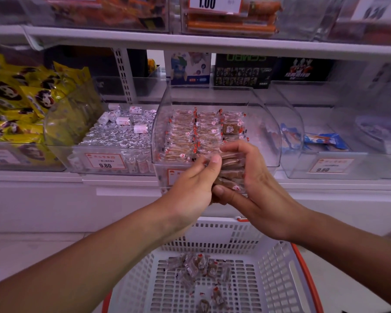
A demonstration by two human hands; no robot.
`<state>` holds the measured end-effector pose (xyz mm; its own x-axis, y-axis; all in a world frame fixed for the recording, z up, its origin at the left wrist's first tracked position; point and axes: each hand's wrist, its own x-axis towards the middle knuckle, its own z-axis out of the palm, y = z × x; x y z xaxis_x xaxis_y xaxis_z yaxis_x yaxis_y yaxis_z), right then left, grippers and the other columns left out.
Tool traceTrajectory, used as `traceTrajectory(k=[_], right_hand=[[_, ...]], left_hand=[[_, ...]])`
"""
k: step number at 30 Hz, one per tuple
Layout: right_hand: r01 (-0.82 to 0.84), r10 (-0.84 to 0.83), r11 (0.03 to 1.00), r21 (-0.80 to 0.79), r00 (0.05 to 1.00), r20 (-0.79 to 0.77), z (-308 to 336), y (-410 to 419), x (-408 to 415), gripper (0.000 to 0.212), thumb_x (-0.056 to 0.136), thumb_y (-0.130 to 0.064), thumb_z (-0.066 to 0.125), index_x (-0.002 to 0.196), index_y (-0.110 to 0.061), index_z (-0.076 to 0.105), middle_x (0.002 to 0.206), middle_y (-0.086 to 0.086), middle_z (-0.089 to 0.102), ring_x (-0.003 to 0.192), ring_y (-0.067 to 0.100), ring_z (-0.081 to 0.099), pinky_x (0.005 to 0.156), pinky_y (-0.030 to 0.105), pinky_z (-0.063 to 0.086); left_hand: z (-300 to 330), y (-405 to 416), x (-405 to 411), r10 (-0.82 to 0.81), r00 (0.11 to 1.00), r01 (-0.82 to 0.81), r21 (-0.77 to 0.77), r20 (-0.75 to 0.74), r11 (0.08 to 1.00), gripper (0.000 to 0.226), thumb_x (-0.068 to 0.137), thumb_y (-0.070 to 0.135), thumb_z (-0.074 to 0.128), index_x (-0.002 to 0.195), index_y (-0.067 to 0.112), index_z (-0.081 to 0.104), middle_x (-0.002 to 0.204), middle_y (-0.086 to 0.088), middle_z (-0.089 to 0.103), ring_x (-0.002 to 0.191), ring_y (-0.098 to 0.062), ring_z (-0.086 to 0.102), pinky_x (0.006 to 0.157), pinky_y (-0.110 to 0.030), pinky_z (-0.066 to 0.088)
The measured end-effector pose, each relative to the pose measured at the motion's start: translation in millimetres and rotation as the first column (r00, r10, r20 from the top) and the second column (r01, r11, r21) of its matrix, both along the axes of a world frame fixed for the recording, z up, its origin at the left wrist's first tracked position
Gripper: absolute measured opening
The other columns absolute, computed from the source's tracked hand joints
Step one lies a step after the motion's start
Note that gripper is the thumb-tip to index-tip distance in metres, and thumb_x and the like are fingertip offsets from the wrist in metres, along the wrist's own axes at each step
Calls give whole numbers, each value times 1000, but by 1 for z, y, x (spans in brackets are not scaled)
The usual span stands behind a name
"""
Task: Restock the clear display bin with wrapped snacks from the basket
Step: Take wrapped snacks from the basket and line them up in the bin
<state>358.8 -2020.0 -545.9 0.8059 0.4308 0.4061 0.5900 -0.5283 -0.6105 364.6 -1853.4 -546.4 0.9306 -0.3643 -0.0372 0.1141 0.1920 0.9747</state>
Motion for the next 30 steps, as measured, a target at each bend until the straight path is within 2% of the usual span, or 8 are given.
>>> traceTrajectory(k=[3,7,12,16,20,22,26,30], right_hand=[[78,-73,997,-26,988,138,6,-2,0,60,88,-53,58,133,-22,33,122,-8,42,113,12,49,97,26,43],[173,-159,985,-19,937,311,19,-1,5,47,86,-38,72,120,-13,52,114,-6,48,106,9,47,92,16,36],[149,-94,978,-144,939,332,36,-7,9,44,78,-20,80,116,-13,59,107,-5,55,94,3,48,84,10,36],[201,-123,935,-293,957,263,60,-17,21,41,70,-31,77,106,-19,64,92,-7,63,77,6,56,70,20,48],[286,-204,888,-361,947,247,93,-32,66,41,68,-48,69,98,-21,67,82,-11,67,71,3,60,64,23,50],[306,-200,788,-534,948,248,101,-34,104,40,70,-47,71,97,-18,65,85,-4,67,75,15,61,68,31,50],[264,-276,491,-830,951,139,85,-24,167,34,77,-38,78,97,-16,61,97,8,65,82,23,56,75,34,50],[193,-290,402,-895,954,75,61,-9,194,37,76,-38,80,101,-16,64,94,2,61,85,22,54,72,30,41]], left_hand=[[5,-5,-1,20,1000,-20,6,22,1000,51,91,45,49,130,14,57,102,-11,67,77,-12,62,73,-34,50],[16,-13,0,170,985,-171,15,33,985,33,103,32,45,123,9,57,109,-17,68,94,-21,65,87,-42,55],[30,-10,-1,112,959,-164,190,260,968,39,105,40,31,121,15,56,101,6,64,86,5,61,71,-8,48],[45,-4,7,8,948,-114,312,319,943,21,106,43,29,110,50,48,96,44,47,81,39,42,72,10,28],[55,21,40,82,899,-247,342,431,907,45,104,43,39,148,31,39,121,9,63,100,-2,62,83,-19,48],[50,34,56,82,823,-392,458,563,798,41,104,34,46,144,27,45,114,8,61,98,0,59,76,-15,45],[28,41,69,-71,803,-415,641,592,646,41,99,24,57,139,19,50,101,15,56,90,-1,58,71,-16,46],[15,41,71,-169,770,-427,694,615,580,41,99,27,56,139,22,49,109,6,59,94,-14,60,84,-35,53]])
